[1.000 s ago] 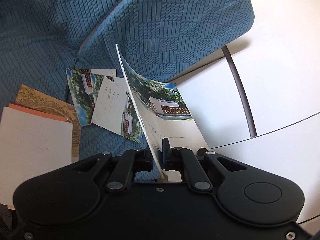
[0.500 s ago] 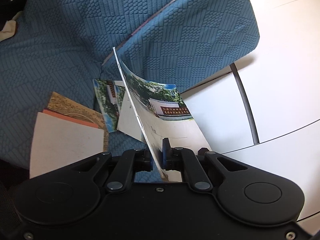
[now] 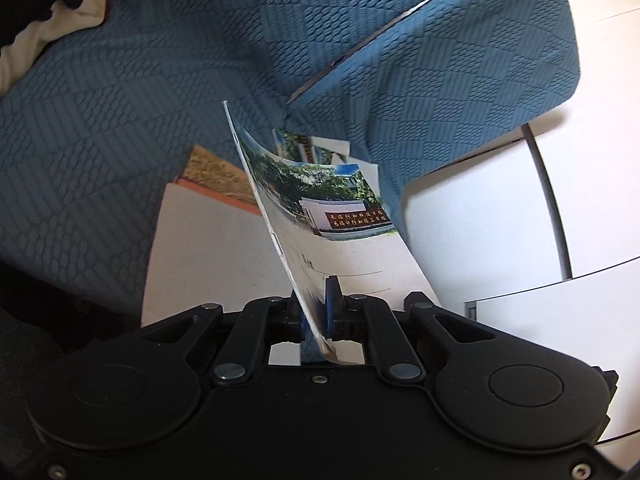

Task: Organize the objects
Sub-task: 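Carry the held postcard with both grippers toward the book stack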

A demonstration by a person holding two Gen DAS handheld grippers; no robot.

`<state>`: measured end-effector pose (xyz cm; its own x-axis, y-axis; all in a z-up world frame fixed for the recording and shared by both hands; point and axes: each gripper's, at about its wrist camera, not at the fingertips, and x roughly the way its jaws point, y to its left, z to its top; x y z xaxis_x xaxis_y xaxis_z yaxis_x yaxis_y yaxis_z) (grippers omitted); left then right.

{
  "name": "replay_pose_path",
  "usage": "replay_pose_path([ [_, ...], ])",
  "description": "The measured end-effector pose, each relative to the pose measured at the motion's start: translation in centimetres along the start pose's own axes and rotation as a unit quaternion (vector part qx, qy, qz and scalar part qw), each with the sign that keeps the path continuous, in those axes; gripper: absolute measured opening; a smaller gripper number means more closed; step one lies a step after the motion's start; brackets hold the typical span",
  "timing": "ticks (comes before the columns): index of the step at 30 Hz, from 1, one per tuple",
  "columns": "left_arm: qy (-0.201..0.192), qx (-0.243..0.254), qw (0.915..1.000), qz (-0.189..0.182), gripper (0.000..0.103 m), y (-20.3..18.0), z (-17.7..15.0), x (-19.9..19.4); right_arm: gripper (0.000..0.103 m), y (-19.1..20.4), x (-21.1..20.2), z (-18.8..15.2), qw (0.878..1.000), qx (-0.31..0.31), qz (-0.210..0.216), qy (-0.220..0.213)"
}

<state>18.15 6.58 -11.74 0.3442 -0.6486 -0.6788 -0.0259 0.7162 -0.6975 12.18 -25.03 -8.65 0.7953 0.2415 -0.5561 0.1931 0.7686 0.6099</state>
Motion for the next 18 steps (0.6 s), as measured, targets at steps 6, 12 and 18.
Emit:
replay_pose_path([
  [6, 0.003, 0.013, 0.9996, 0.023, 0.007, 1.1, -1.0, 1.9, 0.009, -0.3, 1.0, -1.9, 0.999, -0.032, -0.023, 0.013],
  [12, 0.011, 0.011, 0.9992, 0.036, 0.007, 2.4, -1.7, 3.4, 0.009, -1.8, 1.8, -3.0, 0.998, -0.031, -0.030, 0.035],
  [18, 0.007, 0.017, 0.9978, 0.063, 0.008, 2.9, -2.6, 4.3, 0.009, -2.6, 2.6, -3.9, 0.997, -0.040, -0.031, 0.058],
])
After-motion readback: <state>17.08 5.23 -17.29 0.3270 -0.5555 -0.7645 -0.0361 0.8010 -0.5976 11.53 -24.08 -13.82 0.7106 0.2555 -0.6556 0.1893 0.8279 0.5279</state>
